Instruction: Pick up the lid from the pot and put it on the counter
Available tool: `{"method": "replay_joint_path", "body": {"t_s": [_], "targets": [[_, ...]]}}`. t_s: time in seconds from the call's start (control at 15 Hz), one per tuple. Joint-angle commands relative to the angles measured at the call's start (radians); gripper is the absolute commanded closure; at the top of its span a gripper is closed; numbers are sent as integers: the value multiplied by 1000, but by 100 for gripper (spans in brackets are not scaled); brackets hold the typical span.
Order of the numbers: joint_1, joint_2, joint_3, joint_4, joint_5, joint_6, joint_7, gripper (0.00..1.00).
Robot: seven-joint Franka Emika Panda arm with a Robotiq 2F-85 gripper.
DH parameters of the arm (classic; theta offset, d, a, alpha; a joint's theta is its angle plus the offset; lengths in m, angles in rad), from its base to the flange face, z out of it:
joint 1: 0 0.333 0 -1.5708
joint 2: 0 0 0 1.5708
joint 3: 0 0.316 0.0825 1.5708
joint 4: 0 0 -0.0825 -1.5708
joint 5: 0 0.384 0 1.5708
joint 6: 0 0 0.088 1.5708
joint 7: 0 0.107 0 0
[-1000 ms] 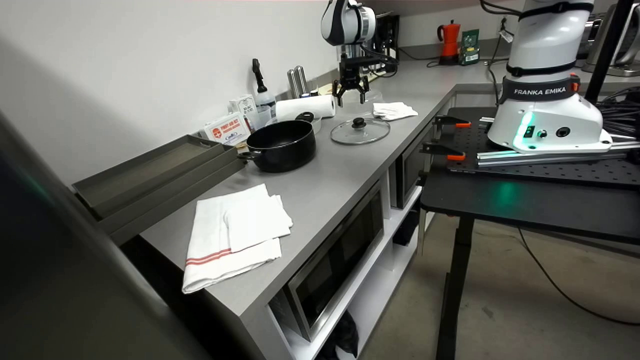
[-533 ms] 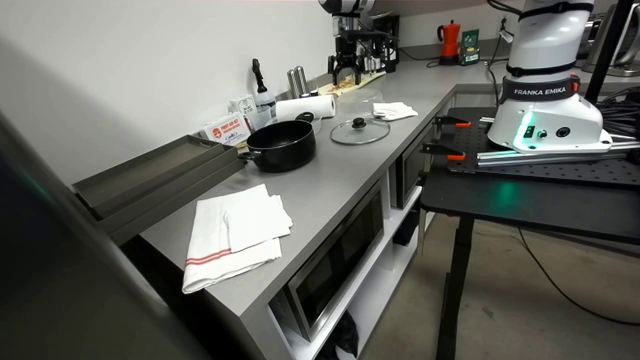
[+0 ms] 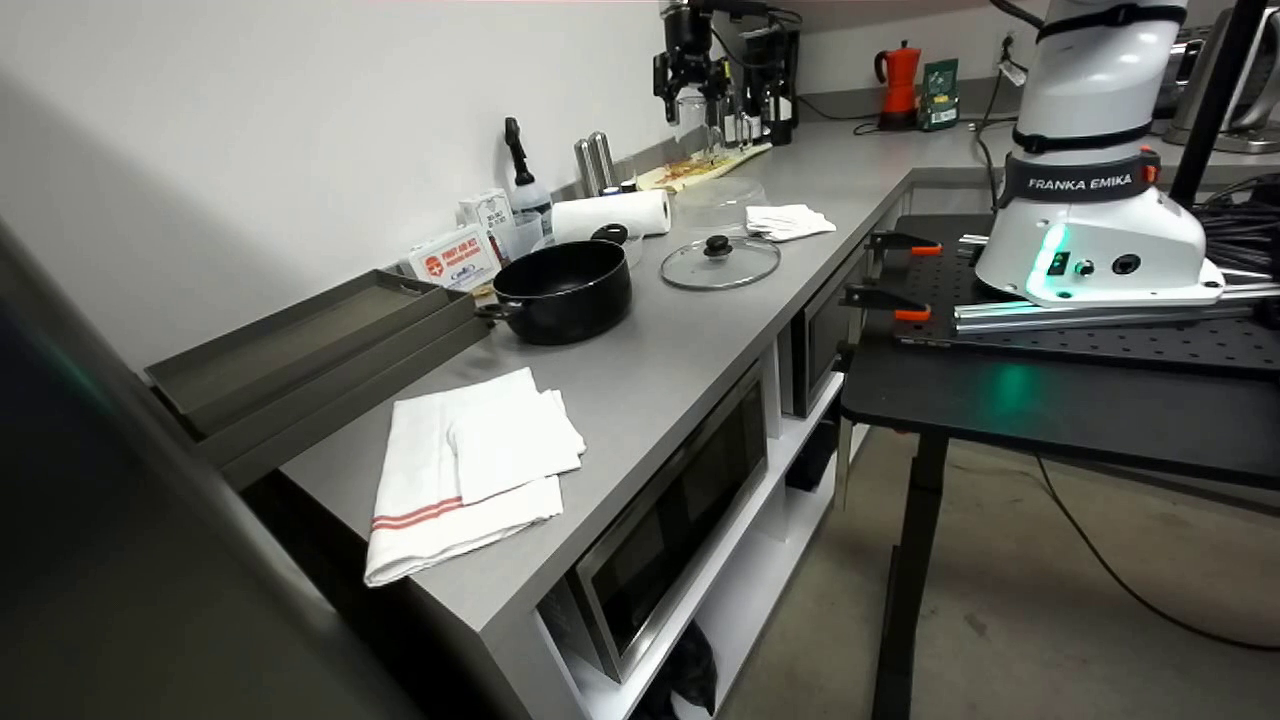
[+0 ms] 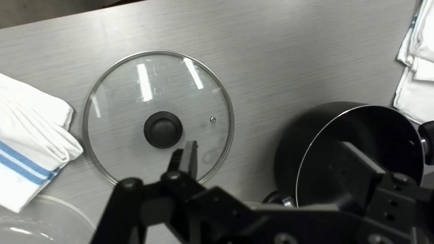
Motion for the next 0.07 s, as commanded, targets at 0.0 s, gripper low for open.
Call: {"method": "replay_joint_path", "body": {"t_s": [0.0], "targets": [[17,1,-18,2,2,-4,-3,0]]}}
